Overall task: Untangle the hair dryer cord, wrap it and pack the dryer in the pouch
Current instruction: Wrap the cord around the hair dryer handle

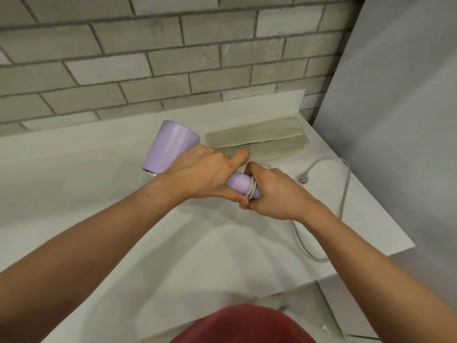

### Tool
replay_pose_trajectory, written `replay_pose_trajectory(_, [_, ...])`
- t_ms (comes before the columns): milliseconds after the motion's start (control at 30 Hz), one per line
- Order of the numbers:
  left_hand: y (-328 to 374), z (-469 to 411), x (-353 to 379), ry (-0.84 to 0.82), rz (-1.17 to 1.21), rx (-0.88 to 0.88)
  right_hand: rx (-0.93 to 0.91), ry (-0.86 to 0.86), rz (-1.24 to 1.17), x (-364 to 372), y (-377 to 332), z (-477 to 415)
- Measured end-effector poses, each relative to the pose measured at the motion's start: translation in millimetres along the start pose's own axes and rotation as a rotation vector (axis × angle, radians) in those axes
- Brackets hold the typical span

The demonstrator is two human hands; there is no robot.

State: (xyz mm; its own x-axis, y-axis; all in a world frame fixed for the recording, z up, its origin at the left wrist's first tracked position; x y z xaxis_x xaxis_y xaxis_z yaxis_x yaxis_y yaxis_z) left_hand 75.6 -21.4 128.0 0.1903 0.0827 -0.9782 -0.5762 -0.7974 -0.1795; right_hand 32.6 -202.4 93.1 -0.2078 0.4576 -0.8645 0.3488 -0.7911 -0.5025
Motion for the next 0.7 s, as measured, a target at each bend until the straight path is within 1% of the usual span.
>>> replay_pose_trajectory(67, [1, 0, -1, 0.100, 0.015, 0.041, 0.006, 0.012, 0.001, -1, 3, 0])
replay_pose_trajectory(100, [-2, 3, -1, 0.181, 0.030, 0.065, 0.013, 0.016, 0.007, 0, 5, 0])
replay_pose_trajectory(133, [-8, 6, -4, 0.279, 0.065, 0.049, 0.024, 0.016, 0.017, 1, 8, 1])
replay_pose_trajectory(167, [-17, 11, -9, 0.382, 0.139, -0.027, 0.037, 0.013, 0.028, 2, 10, 2])
replay_pose_trajectory(200, [-27, 17, -14, 0.461, 0.238, -0.164, 0.047, 0.012, 0.036, 3, 13, 3])
replay_pose_trajectory(233, [-37, 24, -18, 0.484, 0.350, -0.350, 0.055, 0.014, 0.042, 5, 16, 5])
replay_pose_trajectory(267, [-47, 29, -20, 0.419, 0.468, -0.549, 0.058, 0.019, 0.043, 5, 18, 6])
replay_pose_trajectory(300, [-56, 33, -18, 0.272, 0.595, -0.721, 0.060, 0.024, 0.041, 5, 20, 7])
replay_pose_trajectory(333, [-63, 36, -14, 0.098, 0.737, -0.836, 0.061, 0.030, 0.036, 5, 22, 8])
replay_pose_trajectory(367, [-67, 39, -10, -0.041, 0.886, -0.885, 0.058, 0.036, 0.030, 5, 21, 8])
replay_pose_trajectory(400, [-69, 41, -4, -0.122, 1.025, -0.889, 0.053, 0.042, 0.025, 5, 21, 7])
replay_pose_trajectory(467, [-69, 43, 6, -0.177, 1.205, -0.835, 0.048, 0.042, 0.028, 7, 20, 6])
replay_pose_trajectory(567, [-66, 39, 24, -0.128, 1.264, -0.759, 0.066, 0.003, 0.031, 9, 25, 6])
replay_pose_trajectory(700, [-69, 36, 32, -0.125, 1.301, -0.738, 0.070, -0.050, 0.031, 7, 26, 7])
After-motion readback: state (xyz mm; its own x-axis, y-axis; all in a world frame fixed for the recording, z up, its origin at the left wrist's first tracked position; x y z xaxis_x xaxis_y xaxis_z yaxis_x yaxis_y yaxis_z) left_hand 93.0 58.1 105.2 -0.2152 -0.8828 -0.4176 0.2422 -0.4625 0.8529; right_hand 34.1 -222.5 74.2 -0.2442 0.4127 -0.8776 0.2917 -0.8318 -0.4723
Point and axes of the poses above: each hand's wrist, its own z-axis away from the middle knuckle, its own x-axis out of the palm, y = z × x, the point moved 1 cm from there along -z, towards the middle knuckle, and after that the axes turned 8 degrees about -x, right-handed, at the moved point
